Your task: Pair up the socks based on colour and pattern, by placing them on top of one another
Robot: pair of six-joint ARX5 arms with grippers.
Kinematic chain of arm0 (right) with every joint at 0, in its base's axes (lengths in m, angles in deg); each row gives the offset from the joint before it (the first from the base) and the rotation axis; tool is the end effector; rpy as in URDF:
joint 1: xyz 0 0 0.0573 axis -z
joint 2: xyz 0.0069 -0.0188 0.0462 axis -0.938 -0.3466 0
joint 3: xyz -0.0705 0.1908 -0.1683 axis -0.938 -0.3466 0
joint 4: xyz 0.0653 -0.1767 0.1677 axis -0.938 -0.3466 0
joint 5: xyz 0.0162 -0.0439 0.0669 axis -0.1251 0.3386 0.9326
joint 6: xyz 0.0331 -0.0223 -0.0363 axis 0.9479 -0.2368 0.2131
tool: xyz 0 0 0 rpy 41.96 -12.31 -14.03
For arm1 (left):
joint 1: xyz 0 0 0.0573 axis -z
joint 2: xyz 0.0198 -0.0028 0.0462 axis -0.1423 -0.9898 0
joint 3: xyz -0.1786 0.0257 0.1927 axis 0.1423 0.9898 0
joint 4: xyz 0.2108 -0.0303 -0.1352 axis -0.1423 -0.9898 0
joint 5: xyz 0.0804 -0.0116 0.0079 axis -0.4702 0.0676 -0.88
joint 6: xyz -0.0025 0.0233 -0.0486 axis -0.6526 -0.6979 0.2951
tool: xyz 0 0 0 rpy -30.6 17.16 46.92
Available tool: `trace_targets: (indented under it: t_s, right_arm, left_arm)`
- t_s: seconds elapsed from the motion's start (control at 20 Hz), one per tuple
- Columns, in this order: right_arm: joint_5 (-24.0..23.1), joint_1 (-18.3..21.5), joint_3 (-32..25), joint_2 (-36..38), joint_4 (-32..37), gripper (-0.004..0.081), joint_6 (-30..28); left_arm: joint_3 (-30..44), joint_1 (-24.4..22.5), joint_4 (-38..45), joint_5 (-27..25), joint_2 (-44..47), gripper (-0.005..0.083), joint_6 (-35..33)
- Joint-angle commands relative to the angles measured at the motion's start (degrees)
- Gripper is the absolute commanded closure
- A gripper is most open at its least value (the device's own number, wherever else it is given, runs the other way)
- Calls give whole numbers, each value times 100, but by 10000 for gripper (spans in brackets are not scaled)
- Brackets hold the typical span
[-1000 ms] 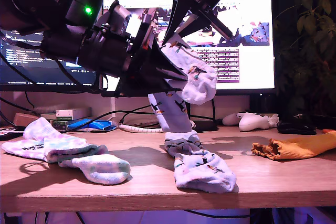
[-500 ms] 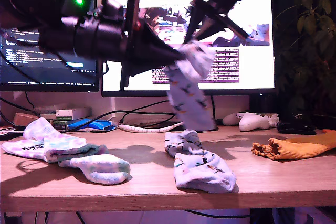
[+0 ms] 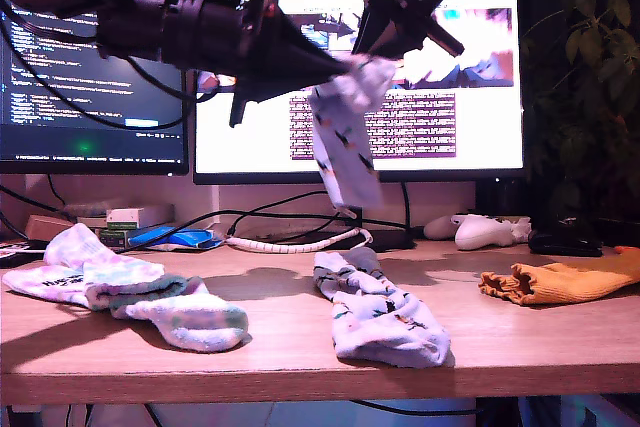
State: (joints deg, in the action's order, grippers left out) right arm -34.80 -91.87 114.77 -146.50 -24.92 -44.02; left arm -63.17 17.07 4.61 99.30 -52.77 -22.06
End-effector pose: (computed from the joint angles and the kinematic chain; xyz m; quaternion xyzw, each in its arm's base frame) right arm 0.3879 0.1680 0.3444 0.1103 0.3465 0.2913 0.8848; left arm 0.3373 -0.1827 0.2491 -0.2384 0.2699 -0.5374 0.7626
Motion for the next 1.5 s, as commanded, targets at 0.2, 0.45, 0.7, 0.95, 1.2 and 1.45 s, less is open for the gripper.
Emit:
trace_targets:
  t_s: [0.2,0.45,0.7,0.95,1.2,1.45]
  right_arm:
    - [55,-9,87,-898,-763,782,-446]
    - [225,-188,83,-1091,-1482,782,-931]
    - [245,-184,70,-1102,-2487,782,-1084]
    - [85,-223,-83,-1104,-2940,782,-1233]
    - [-175,-249,-538,-1104,-2848,782,-1241]
    - [-407,-258,-782,-1104,-2459,781,-1213]
  left_arm:
    - [13,168,-1222,26,-389,797,-273]
    - [13,437,-2557,452,-385,797,-457]
    - [13,549,-4009,627,-385,797,-970]
    - [13,811,-4699,758,-385,797,-1272]
    - [13,1093,-4819,466,-385,797,-1397]
    - [13,1110,-4948,-35,-385,793,-1397]
